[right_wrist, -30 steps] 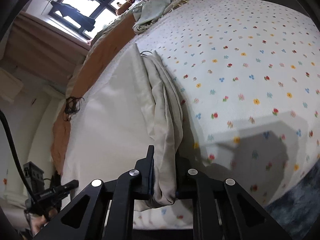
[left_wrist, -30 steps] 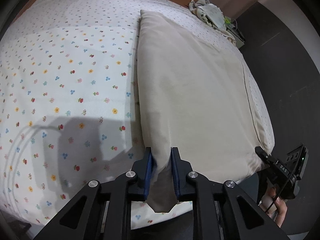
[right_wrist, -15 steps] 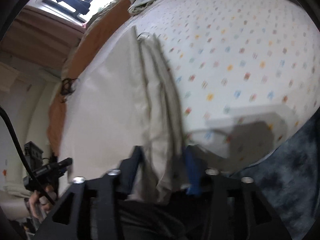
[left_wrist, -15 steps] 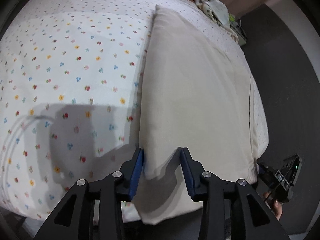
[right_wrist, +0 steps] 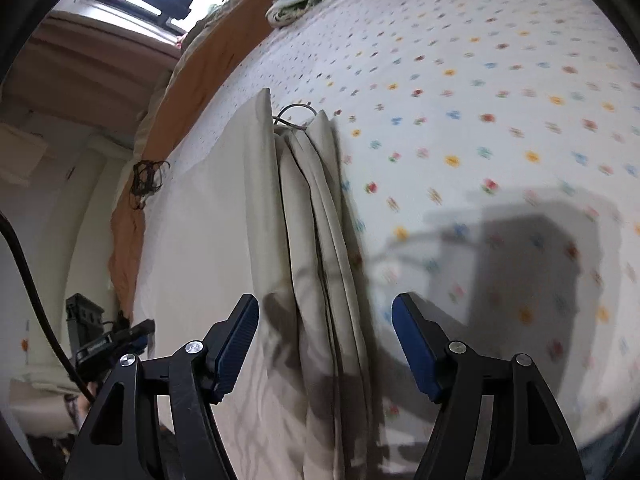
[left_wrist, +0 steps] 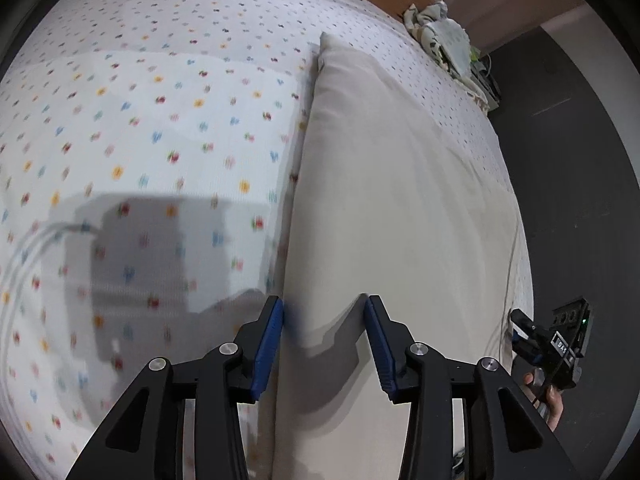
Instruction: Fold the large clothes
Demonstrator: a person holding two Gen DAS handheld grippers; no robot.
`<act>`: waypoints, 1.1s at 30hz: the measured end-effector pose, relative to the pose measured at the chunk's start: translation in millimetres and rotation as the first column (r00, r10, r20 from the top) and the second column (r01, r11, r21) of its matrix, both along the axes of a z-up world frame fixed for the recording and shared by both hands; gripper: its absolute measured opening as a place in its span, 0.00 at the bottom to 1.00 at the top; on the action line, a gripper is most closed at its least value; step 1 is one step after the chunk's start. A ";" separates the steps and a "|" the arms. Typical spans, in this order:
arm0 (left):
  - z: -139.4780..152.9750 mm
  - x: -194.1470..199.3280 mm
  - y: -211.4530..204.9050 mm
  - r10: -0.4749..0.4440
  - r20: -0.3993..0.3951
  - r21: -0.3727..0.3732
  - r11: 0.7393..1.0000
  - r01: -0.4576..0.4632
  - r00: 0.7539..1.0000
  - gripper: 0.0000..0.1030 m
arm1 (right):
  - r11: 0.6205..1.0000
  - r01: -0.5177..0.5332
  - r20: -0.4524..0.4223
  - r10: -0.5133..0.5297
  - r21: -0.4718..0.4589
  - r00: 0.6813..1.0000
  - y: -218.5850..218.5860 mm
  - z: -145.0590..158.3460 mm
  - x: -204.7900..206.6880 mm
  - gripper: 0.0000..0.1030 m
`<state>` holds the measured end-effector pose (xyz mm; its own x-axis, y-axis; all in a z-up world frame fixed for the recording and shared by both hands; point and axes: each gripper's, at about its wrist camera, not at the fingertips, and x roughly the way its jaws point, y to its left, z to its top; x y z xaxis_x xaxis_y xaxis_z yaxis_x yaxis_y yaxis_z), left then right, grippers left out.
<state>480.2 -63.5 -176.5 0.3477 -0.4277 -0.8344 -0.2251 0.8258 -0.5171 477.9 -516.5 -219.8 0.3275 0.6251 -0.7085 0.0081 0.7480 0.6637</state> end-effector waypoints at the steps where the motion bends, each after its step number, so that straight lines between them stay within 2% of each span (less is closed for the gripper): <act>1: -1.0 5.0 1.5 -0.001 0.005 -0.002 1.000 0.001 1.000 0.44 | 1.000 -0.011 -0.003 0.011 0.016 1.000 4.1 -0.6 9.0 0.68; 13: -8.4 65.5 4.7 -0.001 0.042 0.025 1.000 0.000 0.999 0.44 | 0.998 -0.057 -0.027 0.056 -0.004 0.998 41.1 -4.1 97.1 0.68; 16: -9.5 77.6 4.3 -0.001 0.048 0.036 0.999 -0.001 0.999 0.44 | 0.997 -0.072 -0.029 0.071 -0.029 0.997 51.2 -4.1 106.4 0.68; 22: -20.4 100.0 0.9 -0.010 0.039 0.039 0.999 0.008 0.999 0.45 | 0.997 -0.078 -0.046 0.078 -0.012 0.996 60.0 -7.1 118.7 0.69; 23: -20.1 101.7 0.5 -0.002 0.036 0.040 0.999 0.001 0.999 0.45 | 0.998 -0.069 -0.050 0.068 -0.005 0.996 58.3 -7.3 119.0 0.66; 25: -15.1 103.8 -5.1 -0.004 0.036 0.070 0.998 0.001 0.999 0.44 | 0.999 -0.042 -0.064 0.043 0.012 0.997 51.2 -8.1 115.2 0.50; 27: -6.1 103.0 -14.9 -0.024 0.057 0.119 0.993 0.017 0.998 0.37 | 0.999 -0.027 -0.057 0.029 0.039 0.998 47.0 -6.1 110.5 0.29; 30: 9.6 96.3 -25.6 -0.048 0.094 0.165 0.986 0.032 0.994 0.24 | 0.999 -0.024 -0.002 0.025 0.032 1.000 48.0 9.0 97.2 0.17; 33: 27.2 90.3 -29.8 -0.046 0.123 0.172 0.985 0.025 0.991 0.19 | 0.999 -0.034 0.063 0.034 0.003 0.997 56.6 37.1 83.8 0.15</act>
